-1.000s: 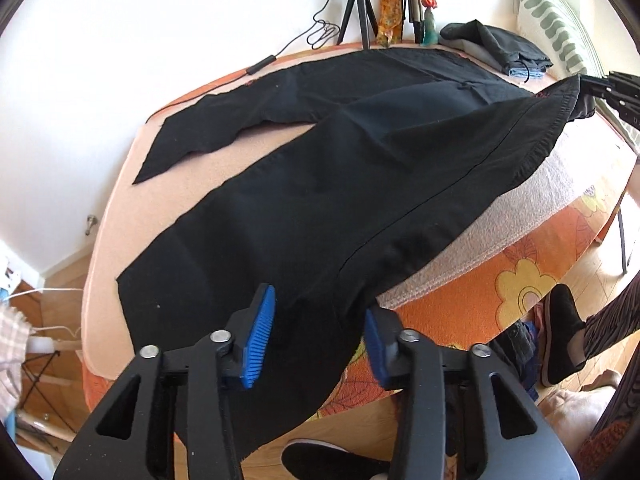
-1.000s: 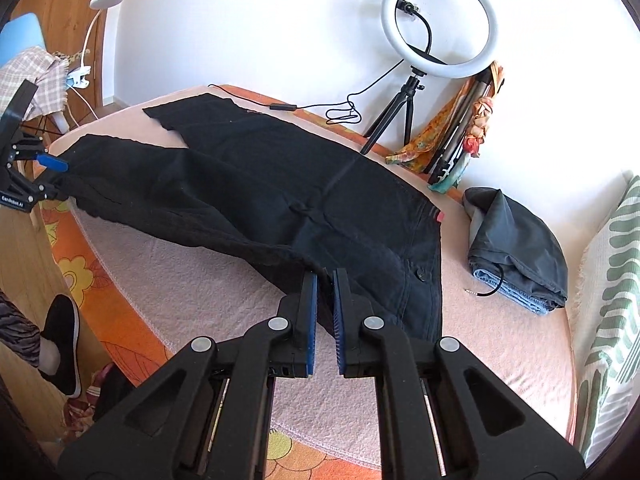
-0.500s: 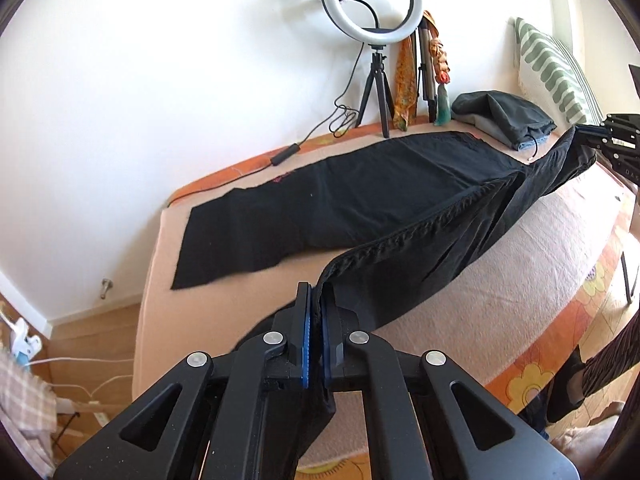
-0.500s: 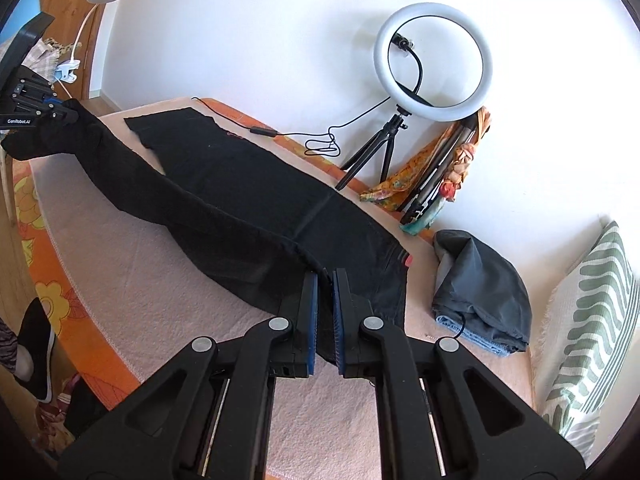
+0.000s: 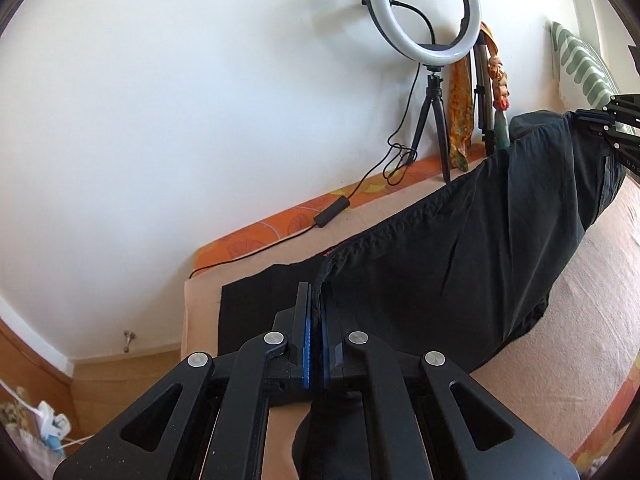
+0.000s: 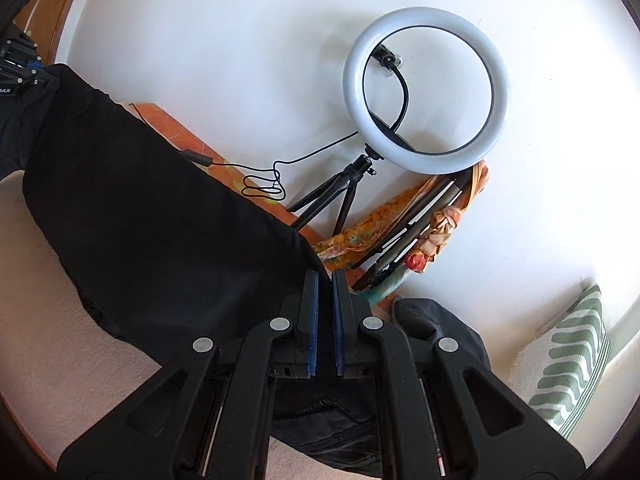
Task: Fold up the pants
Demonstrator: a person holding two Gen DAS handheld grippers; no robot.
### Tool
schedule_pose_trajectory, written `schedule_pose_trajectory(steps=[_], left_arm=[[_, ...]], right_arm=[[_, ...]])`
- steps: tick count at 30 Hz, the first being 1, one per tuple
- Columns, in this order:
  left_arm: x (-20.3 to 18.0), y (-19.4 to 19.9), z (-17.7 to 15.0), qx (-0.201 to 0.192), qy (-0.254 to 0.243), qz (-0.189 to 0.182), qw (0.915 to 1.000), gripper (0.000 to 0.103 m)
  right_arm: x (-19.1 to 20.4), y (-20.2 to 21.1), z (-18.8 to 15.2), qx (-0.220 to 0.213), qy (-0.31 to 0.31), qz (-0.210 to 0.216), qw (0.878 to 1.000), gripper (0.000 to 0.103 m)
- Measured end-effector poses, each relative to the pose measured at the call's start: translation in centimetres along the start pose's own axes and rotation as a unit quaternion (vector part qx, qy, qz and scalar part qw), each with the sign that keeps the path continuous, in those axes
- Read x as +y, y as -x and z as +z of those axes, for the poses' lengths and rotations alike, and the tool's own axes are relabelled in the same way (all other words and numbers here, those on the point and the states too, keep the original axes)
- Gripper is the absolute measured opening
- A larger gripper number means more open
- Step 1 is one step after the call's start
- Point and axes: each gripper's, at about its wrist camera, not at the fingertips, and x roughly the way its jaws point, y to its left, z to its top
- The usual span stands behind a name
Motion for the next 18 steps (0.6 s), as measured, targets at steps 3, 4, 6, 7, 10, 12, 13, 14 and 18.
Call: schedule_pose_trajectory(steps=[3, 4, 6, 7, 10, 12, 13, 14, 18], left_arm=[[0.8, -2.8, 0.9, 0.012, 0.006, -0.001, 0.9999, 0.002], [1.1, -4.0, 1.0, 0.018, 0.007, -0.002, 0.9998, 0.002], [1.3, -6.2, 1.2, 0.031, 0.005, -0.001, 0.9995, 0.002], [1.4, -7.4, 1.3, 0.037, 0.002, 0.0, 0.9993, 0.002], [1.6, -10.7, 1.1, 0.056, 0.001, -0.003, 0.9984, 0.002], [1.8, -12.6, 0.8, 0.068, 0.005, -0.01, 0.9976, 0.002], [1.8, -13.4, 0.5, 0.073, 0.009, -0.013, 0.9972, 0.002], [1.8, -14.1, 0.3, 0.077, 0.012, -0.016, 0.9969, 0.002], [1.3, -16.6, -0.2, 0.094, 0.018, -0.027, 0.995, 0.003]], right_arm=[[0.0, -3.9, 1.3, 0.009, 0.011, -0.004, 1.0, 0.006], [0.0, -5.3, 1.6, 0.013, 0.016, -0.005, 1.0, 0.006], [0.4, -8.2, 2.1, 0.026, 0.024, -0.003, 0.999, 0.006], [0.6, -9.6, 2.2, 0.035, 0.026, 0.001, 0.999, 0.006], [1.9, -13.3, 2.0, 0.054, 0.04, 0.001, 0.998, 0.006], [2.8, -15.4, 1.8, 0.067, 0.048, 0.006, 0.997, 0.006], [3.1, -16.4, 1.6, 0.075, 0.049, 0.01, 0.996, 0.006], [3.4, -17.4, 1.4, 0.083, 0.051, 0.012, 0.995, 0.006], [4.7, -20.4, 0.0, 0.107, 0.065, 0.011, 0.992, 0.006]])
